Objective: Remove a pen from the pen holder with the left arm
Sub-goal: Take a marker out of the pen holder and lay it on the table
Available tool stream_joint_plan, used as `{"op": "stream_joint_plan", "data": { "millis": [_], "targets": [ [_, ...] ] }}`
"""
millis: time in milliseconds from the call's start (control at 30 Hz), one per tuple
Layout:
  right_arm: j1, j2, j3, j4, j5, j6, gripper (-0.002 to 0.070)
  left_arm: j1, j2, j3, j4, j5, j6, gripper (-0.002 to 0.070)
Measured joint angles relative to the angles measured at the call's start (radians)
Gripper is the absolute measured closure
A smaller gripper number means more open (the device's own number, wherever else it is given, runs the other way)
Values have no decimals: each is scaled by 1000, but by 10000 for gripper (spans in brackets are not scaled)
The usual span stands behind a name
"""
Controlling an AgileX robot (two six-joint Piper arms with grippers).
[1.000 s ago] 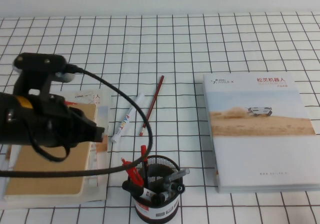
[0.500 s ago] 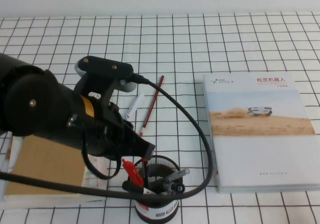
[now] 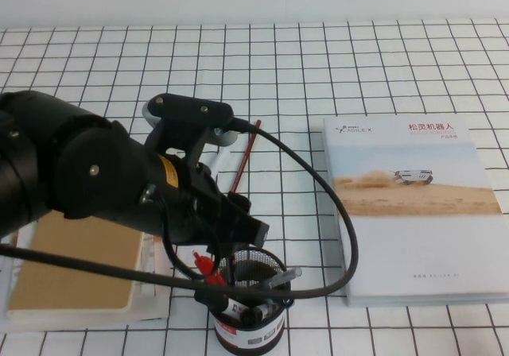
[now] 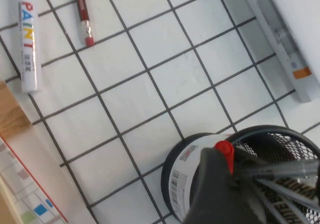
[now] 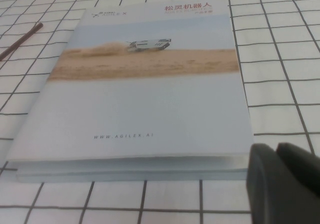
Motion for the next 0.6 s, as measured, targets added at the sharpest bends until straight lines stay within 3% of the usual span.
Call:
{"op": "stream_joint_plan", "data": {
  "millis": [133, 600],
  "targets": [
    [0, 0, 0, 0, 0, 0, 691, 0, 31, 0, 0, -16, -18, 291],
    [0, 0, 0, 0, 0, 0, 692, 0, 122, 0, 47, -84, -76, 284]
  ]
}}
